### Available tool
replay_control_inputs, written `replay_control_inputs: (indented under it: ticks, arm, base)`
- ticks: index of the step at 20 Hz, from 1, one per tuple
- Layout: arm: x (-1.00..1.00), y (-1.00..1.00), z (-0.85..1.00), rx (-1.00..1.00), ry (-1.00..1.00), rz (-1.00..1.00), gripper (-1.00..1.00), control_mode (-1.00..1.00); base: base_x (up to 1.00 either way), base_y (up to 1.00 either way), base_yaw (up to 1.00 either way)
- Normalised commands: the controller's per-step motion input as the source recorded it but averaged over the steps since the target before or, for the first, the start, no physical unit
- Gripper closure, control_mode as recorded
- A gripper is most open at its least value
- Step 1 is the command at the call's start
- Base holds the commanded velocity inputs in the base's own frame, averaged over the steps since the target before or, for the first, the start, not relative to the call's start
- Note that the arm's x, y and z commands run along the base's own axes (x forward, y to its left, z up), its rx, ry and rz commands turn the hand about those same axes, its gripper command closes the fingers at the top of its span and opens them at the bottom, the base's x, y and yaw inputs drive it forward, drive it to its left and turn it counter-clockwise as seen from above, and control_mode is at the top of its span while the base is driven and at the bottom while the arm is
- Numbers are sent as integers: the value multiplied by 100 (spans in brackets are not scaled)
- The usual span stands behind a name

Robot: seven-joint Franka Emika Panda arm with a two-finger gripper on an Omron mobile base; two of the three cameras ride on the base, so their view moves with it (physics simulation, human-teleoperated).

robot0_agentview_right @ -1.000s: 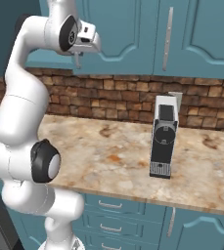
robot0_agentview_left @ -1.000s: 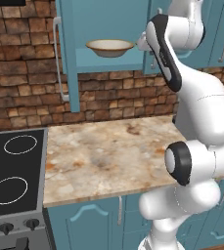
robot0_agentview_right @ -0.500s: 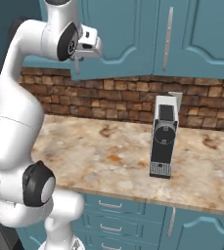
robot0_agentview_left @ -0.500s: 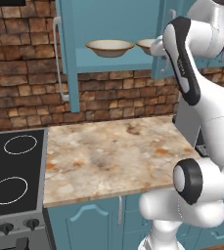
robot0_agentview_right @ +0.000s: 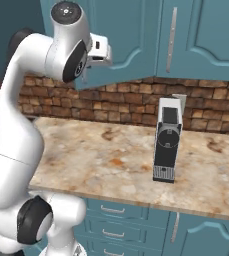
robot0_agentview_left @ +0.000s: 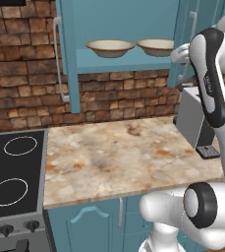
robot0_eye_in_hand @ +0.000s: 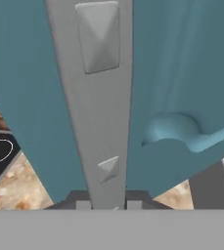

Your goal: Move the bowls from the cabinet to the plates on the dining table.

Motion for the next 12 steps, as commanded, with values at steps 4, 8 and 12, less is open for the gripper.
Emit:
replay_control_inputs:
  ticks: [4, 8, 12]
  arm:
    - [-44, -39, 0, 0, -4, 5, 100, -100]
    - [-33, -53, 0, 0, 0, 0, 100, -100]
    - [-34, -47, 0, 0, 0, 0, 100, -100]
  base:
    - [0, 0, 0]
    - [0, 0, 0]
    - [0, 0, 0]
